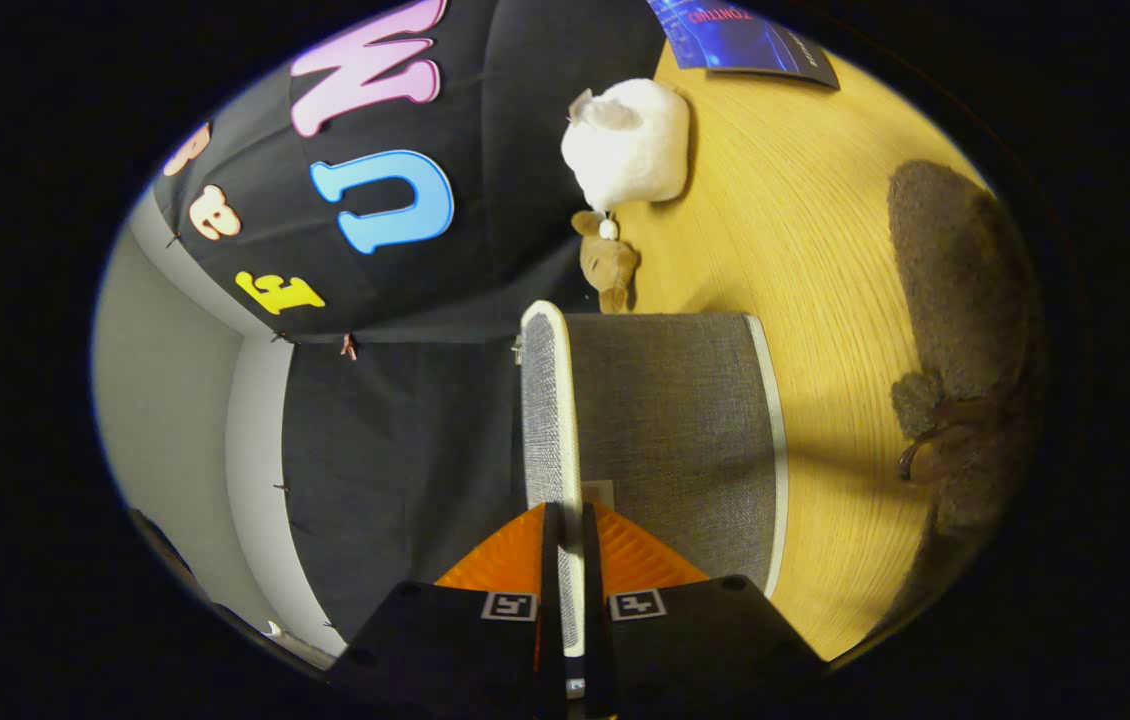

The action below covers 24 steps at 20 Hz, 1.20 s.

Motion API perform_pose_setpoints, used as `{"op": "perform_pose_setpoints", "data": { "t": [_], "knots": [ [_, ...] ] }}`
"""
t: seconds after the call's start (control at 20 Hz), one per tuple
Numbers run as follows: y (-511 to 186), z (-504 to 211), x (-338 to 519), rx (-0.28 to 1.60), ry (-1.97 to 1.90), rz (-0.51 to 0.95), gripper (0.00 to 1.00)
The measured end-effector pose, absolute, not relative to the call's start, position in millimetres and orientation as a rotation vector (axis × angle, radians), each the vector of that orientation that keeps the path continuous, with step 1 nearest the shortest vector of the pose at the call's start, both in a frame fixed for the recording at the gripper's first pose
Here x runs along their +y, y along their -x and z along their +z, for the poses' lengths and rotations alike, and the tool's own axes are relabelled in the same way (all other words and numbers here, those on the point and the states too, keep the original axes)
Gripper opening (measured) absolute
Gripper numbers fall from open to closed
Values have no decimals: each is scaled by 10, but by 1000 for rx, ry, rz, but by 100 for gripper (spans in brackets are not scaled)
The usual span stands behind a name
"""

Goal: Open the storage box then place both shoes into the box .Put the left shoe in first, then the right shoe, with the right side of both shoes facing outward in a uniform manner.

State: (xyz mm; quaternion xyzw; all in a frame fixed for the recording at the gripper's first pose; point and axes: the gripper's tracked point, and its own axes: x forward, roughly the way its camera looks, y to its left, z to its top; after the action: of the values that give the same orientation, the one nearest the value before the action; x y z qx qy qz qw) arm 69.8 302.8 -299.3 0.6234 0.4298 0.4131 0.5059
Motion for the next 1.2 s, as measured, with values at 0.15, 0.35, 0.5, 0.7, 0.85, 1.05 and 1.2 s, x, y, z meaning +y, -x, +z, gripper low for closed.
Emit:
{"op": "perform_pose_setpoints", "data": {
  "t": [0.15,0.35,0.5,0.7,0.85,1.05,1.2],
  "knots": [
    [-685,-2898,2948,1004,-1480,1017,5],
    [-629,-2620,2937,962,-1457,1040,4],
    [-610,-2753,3050,1025,-1356,982,4],
    [-681,-2367,2962,966,-1429,1005,5],
    [-743,-1997,3021,906,-1433,1044,4],
    [-830,-1467,3321,864,-1396,1109,4],
    [-925,-1282,3615,859,-1357,1102,4]
  ]
}}
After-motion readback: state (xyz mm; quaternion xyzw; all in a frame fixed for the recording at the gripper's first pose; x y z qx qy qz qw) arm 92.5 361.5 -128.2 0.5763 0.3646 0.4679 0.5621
